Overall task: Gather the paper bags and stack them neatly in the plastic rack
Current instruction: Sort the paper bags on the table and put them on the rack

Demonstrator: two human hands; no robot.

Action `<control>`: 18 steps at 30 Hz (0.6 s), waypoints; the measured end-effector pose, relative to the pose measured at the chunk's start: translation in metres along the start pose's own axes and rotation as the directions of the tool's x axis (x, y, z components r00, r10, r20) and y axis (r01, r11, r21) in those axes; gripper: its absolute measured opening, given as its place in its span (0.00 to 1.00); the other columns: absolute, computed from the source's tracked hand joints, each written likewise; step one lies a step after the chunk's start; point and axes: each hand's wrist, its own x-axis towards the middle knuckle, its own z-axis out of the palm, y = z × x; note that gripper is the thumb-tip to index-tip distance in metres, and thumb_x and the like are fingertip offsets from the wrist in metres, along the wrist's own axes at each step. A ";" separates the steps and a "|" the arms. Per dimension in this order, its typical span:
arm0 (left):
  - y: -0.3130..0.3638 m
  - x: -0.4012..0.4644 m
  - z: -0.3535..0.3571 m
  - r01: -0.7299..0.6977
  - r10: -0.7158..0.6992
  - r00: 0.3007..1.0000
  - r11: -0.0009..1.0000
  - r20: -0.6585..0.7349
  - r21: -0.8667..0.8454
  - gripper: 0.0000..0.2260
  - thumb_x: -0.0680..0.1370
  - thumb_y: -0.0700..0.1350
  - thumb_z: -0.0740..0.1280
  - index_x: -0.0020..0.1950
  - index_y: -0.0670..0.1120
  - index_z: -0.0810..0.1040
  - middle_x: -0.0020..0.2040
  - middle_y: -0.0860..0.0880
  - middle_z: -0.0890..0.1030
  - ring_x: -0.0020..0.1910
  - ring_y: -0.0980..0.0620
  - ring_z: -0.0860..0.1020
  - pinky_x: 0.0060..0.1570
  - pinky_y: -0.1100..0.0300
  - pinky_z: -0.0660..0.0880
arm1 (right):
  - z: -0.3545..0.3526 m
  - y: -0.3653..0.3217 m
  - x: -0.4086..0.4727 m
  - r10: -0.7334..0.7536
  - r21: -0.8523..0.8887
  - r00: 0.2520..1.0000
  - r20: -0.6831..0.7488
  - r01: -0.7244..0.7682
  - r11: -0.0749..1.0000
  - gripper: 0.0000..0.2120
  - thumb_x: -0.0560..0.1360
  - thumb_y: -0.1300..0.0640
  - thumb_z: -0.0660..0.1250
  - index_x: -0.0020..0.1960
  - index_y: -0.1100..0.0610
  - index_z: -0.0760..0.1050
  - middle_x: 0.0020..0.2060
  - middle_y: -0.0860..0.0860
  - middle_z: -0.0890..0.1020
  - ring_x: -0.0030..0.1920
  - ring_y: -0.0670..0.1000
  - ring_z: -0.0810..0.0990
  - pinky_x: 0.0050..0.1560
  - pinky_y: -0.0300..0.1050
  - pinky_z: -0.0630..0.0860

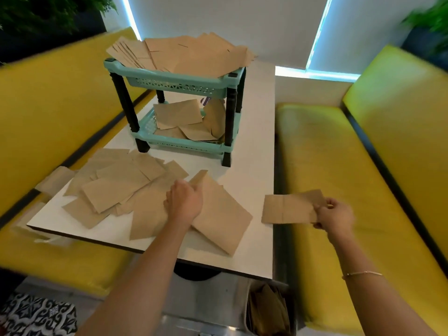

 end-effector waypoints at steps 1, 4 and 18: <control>0.008 -0.004 0.001 -0.022 0.022 1.000 0.996 -0.003 -0.086 0.14 0.77 0.49 0.61 0.58 0.42 0.71 0.56 0.43 0.75 0.57 0.43 0.72 0.53 0.50 0.69 | -0.009 0.011 0.004 -0.006 -0.009 0.998 -0.067 0.005 1.000 0.12 0.77 0.66 0.61 0.59 0.62 0.75 0.42 0.57 0.77 0.35 0.58 0.78 0.34 0.48 0.79; 0.030 -0.025 0.002 -0.051 0.064 0.998 0.932 0.024 -0.358 0.08 0.73 0.46 0.66 0.47 0.46 0.69 0.43 0.49 0.73 0.43 0.48 0.72 0.37 0.57 0.68 | -0.028 0.052 0.010 -0.016 -0.131 0.990 -0.138 -0.003 0.991 0.16 0.75 0.68 0.57 0.59 0.61 0.77 0.40 0.57 0.79 0.29 0.57 0.77 0.20 0.31 0.70; 0.071 -0.091 0.056 -0.098 0.318 0.920 0.755 0.231 -0.648 0.18 0.75 0.35 0.60 0.59 0.54 0.66 0.47 0.47 0.76 0.43 0.53 0.73 0.39 0.62 0.69 | 0.035 0.181 -0.009 0.022 -0.502 0.892 0.452 0.234 0.833 0.17 0.77 0.56 0.64 0.65 0.56 0.74 0.57 0.55 0.81 0.57 0.55 0.79 0.56 0.44 0.74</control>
